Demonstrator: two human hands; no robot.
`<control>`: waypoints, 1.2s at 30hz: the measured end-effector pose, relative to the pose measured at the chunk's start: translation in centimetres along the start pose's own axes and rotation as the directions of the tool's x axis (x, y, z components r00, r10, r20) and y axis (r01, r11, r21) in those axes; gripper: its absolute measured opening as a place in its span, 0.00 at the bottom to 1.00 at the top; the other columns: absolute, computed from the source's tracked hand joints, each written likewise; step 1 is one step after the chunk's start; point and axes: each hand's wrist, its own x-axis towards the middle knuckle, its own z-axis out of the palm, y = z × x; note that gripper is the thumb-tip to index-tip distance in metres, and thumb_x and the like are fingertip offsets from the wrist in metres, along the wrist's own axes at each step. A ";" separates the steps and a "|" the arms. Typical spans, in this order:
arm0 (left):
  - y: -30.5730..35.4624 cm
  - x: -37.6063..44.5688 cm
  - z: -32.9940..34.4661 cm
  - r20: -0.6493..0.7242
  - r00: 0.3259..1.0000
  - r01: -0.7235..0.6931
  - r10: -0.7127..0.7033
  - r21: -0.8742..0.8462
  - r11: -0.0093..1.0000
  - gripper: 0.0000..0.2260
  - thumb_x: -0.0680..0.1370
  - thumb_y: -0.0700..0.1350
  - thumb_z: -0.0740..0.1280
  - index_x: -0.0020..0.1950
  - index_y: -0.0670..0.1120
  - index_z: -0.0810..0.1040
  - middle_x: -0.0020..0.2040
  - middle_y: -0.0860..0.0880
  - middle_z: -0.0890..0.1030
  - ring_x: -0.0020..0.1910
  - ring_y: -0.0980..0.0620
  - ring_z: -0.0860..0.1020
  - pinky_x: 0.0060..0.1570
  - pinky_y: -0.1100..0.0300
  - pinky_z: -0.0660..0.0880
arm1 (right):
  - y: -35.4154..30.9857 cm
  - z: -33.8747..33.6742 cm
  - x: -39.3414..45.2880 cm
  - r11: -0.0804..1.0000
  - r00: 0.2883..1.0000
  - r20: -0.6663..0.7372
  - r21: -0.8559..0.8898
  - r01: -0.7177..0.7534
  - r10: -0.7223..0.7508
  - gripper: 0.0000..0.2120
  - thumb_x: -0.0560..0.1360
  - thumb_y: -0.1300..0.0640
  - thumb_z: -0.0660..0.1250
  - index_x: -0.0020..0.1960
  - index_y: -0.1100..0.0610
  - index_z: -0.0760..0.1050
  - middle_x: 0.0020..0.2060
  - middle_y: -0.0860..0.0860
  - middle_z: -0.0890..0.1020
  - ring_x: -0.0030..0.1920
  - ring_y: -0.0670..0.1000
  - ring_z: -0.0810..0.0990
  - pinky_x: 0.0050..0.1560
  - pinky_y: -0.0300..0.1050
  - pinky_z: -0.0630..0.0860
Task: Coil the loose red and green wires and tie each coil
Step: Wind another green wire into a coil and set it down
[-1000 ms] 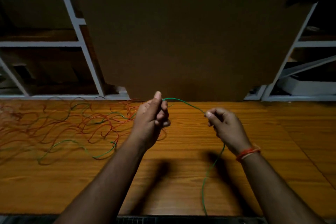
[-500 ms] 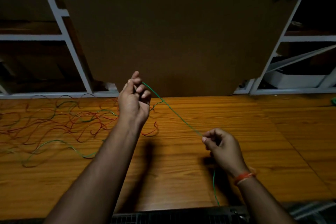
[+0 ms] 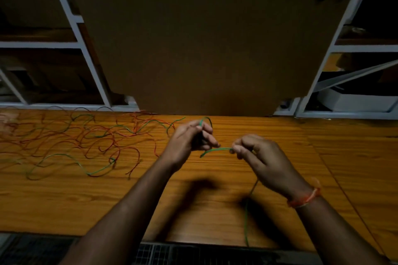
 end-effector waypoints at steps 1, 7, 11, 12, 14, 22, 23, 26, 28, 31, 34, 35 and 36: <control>-0.2 -0.3 0.6 0.046 0.999 0.015 -0.016 0.022 1.000 0.14 0.87 0.41 0.51 0.55 0.39 0.75 0.42 0.38 0.83 0.45 0.38 0.84 0.42 0.55 0.77 | 0.0 -0.8 0.4 1.000 0.999 -0.036 0.014 0.025 -0.025 0.09 0.82 0.57 0.65 0.45 0.54 0.79 0.40 0.43 0.79 0.45 0.44 0.78 0.43 0.34 0.71; -0.4 -0.6 3.8 0.155 0.987 0.054 -0.034 -0.124 0.991 0.13 0.84 0.43 0.56 0.52 0.41 0.79 0.29 0.47 0.69 0.24 0.54 0.64 0.26 0.63 0.60 | 1.2 -2.8 2.2 0.992 0.992 -0.110 0.103 0.076 -0.065 0.09 0.83 0.57 0.64 0.45 0.53 0.78 0.38 0.44 0.78 0.43 0.46 0.78 0.42 0.37 0.71; -0.3 -0.6 5.2 0.186 0.978 0.157 -0.096 -0.349 0.924 0.12 0.82 0.43 0.57 0.47 0.41 0.78 0.28 0.52 0.60 0.25 0.57 0.55 0.28 0.61 0.50 | 2.1 -3.1 2.2 0.974 0.983 -0.180 0.227 0.006 0.036 0.08 0.84 0.55 0.63 0.48 0.51 0.80 0.39 0.46 0.80 0.43 0.47 0.80 0.43 0.41 0.76; -0.3 -0.6 5.3 0.195 0.975 0.171 -0.101 -0.386 0.906 0.12 0.82 0.45 0.59 0.45 0.42 0.78 0.28 0.52 0.60 0.25 0.56 0.54 0.28 0.60 0.49 | 2.3 -3.1 2.1 0.972 0.979 -0.196 0.237 -0.007 0.055 0.08 0.84 0.55 0.63 0.49 0.51 0.80 0.39 0.46 0.80 0.43 0.46 0.80 0.43 0.43 0.76; -0.3 -0.5 5.5 0.223 0.970 0.189 -0.100 -0.426 0.885 0.10 0.80 0.47 0.62 0.42 0.44 0.77 0.28 0.53 0.60 0.26 0.57 0.54 0.28 0.61 0.49 | 2.9 -2.9 2.0 0.965 0.968 -0.231 0.259 -0.031 0.093 0.09 0.84 0.54 0.63 0.48 0.51 0.80 0.38 0.46 0.80 0.42 0.45 0.79 0.42 0.45 0.76; -0.2 0.2 6.4 0.470 0.877 0.338 -0.098 -0.461 0.821 0.11 0.82 0.45 0.57 0.41 0.46 0.72 0.28 0.54 0.58 0.24 0.57 0.54 0.26 0.64 0.53 | 4.8 -3.1 2.4 0.903 0.934 -0.272 0.419 -0.101 0.231 0.08 0.84 0.54 0.63 0.50 0.52 0.80 0.37 0.42 0.79 0.36 0.40 0.75 0.39 0.38 0.69; -0.2 0.4 6.4 0.488 0.868 0.351 -0.091 -0.475 0.807 0.11 0.83 0.46 0.57 0.41 0.46 0.72 0.28 0.54 0.58 0.24 0.57 0.54 0.26 0.65 0.54 | 5.1 -3.0 2.4 0.896 0.931 -0.269 0.429 -0.113 0.246 0.08 0.83 0.54 0.63 0.49 0.52 0.80 0.37 0.41 0.79 0.36 0.40 0.75 0.39 0.38 0.69; -0.2 0.9 6.1 0.549 0.833 0.387 -0.062 -0.500 0.775 0.10 0.83 0.46 0.59 0.44 0.45 0.75 0.28 0.54 0.59 0.25 0.57 0.55 0.26 0.65 0.55 | 5.6 -2.7 2.3 0.877 0.929 -0.247 0.460 -0.139 0.276 0.09 0.84 0.54 0.63 0.48 0.52 0.80 0.37 0.43 0.79 0.37 0.40 0.75 0.39 0.40 0.69; -0.2 1.3 5.7 0.579 0.813 0.415 -0.055 -0.511 0.753 0.09 0.83 0.47 0.62 0.46 0.44 0.76 0.29 0.55 0.59 0.25 0.58 0.56 0.26 0.64 0.55 | 5.6 -2.2 2.1 0.848 0.940 -0.169 0.500 -0.177 0.295 0.10 0.84 0.54 0.62 0.49 0.53 0.80 0.38 0.45 0.79 0.36 0.46 0.73 0.36 0.42 0.69; -0.5 2.0 5.1 0.575 0.816 0.439 -0.064 -0.544 0.715 0.10 0.83 0.47 0.61 0.46 0.45 0.76 0.28 0.55 0.58 0.25 0.57 0.56 0.26 0.64 0.56 | 5.4 -1.0 1.7 0.799 0.950 -0.051 0.556 -0.229 0.307 0.14 0.85 0.53 0.60 0.50 0.56 0.82 0.38 0.45 0.80 0.37 0.50 0.70 0.32 0.42 0.65; -0.8 2.7 4.6 0.527 0.845 0.426 -0.089 -0.565 0.707 0.10 0.83 0.48 0.61 0.46 0.45 0.77 0.28 0.55 0.58 0.24 0.58 0.56 0.25 0.64 0.56 | 5.4 0.1 1.6 0.795 0.952 -0.008 0.553 -0.250 0.306 0.16 0.85 0.49 0.59 0.48 0.52 0.83 0.38 0.50 0.78 0.37 0.50 0.69 0.33 0.45 0.65; -0.8 2.8 4.4 0.505 0.857 0.414 -0.104 -0.553 0.723 0.11 0.82 0.48 0.60 0.46 0.45 0.77 0.28 0.55 0.58 0.24 0.58 0.56 0.25 0.64 0.56 | 5.3 0.4 1.6 0.805 0.953 -0.008 0.537 -0.251 0.303 0.17 0.84 0.46 0.59 0.46 0.52 0.82 0.37 0.50 0.76 0.36 0.51 0.69 0.34 0.47 0.65; -0.9 2.9 4.4 0.479 0.870 0.395 -0.119 -0.531 0.750 0.11 0.82 0.49 0.60 0.46 0.45 0.77 0.28 0.54 0.58 0.24 0.58 0.56 0.25 0.64 0.56 | 5.3 0.6 1.7 0.816 0.952 -0.015 0.520 -0.253 0.305 0.19 0.83 0.43 0.59 0.43 0.52 0.80 0.35 0.50 0.74 0.35 0.51 0.68 0.35 0.49 0.65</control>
